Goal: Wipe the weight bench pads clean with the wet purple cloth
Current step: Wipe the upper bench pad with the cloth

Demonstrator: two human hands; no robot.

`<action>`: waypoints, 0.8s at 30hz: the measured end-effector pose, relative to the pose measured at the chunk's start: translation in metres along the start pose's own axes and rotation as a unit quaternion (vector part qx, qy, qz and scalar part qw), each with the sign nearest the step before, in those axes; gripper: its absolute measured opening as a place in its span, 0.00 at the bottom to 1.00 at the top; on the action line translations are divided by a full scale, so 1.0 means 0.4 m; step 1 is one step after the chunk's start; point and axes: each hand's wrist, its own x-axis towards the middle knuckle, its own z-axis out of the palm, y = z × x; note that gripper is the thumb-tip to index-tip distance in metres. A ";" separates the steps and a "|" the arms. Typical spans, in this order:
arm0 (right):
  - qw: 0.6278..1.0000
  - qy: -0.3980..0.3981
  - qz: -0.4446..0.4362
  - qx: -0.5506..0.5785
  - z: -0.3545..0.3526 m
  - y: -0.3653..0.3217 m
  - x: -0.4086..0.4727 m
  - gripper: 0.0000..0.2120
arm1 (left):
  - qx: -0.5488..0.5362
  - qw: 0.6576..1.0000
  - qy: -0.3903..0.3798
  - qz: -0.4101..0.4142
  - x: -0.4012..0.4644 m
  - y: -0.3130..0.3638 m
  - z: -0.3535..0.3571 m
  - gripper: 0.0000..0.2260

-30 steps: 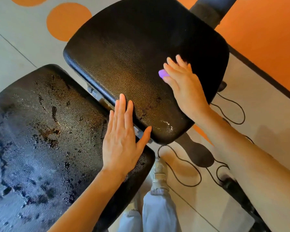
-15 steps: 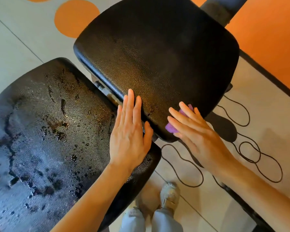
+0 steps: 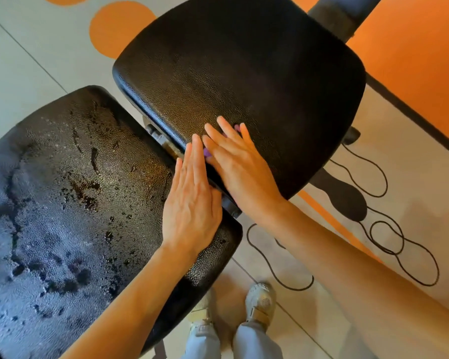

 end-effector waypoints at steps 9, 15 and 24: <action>0.999 0.029 0.012 0.014 -0.017 0.016 -0.076 0.18 | 0.054 0.998 -0.013 0.010 0.005 -0.002 0.005 0.27; 0.995 0.058 0.050 0.058 -0.018 -0.025 -0.252 0.18 | 0.035 0.998 -0.032 0.046 -0.001 0.005 -0.010 0.26; 0.911 0.248 0.293 0.149 -0.010 0.133 -0.101 0.15 | 0.033 0.991 -0.068 0.110 -0.016 0.044 0.037 0.25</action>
